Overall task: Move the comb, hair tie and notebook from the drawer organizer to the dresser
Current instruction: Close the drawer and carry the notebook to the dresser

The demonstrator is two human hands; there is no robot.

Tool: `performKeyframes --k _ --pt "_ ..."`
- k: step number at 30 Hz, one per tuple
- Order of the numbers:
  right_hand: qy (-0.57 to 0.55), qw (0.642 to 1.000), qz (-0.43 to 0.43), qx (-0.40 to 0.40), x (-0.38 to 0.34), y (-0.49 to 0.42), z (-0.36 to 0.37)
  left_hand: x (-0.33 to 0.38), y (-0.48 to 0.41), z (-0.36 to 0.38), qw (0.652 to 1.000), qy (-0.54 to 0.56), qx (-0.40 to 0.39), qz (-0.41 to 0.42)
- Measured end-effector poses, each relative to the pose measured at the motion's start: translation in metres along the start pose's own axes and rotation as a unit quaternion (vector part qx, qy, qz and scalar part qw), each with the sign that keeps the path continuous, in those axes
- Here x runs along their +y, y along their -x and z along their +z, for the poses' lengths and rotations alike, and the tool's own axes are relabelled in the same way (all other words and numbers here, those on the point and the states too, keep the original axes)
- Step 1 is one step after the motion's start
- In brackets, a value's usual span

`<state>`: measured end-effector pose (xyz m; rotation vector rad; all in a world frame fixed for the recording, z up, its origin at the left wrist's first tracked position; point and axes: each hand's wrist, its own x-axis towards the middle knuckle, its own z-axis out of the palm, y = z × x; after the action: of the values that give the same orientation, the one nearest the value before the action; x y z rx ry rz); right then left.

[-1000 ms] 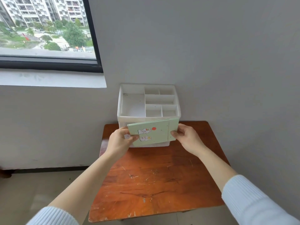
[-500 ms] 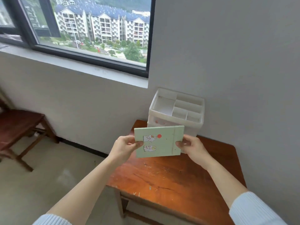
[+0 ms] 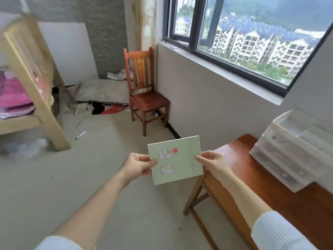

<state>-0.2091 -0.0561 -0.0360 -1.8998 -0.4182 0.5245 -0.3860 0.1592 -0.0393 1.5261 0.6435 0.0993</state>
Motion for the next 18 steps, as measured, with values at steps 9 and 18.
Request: performKeyframes --k 9,18 --pt "-0.092 0.971 0.032 -0.217 -0.077 0.047 0.228 -0.061 0.139 -0.180 0.955 0.165 0.244 -0.026" --pt "-0.153 0.911 0.046 -0.380 -0.152 0.171 0.529 -0.133 0.306 -0.392 0.888 0.234 0.396 -0.021"
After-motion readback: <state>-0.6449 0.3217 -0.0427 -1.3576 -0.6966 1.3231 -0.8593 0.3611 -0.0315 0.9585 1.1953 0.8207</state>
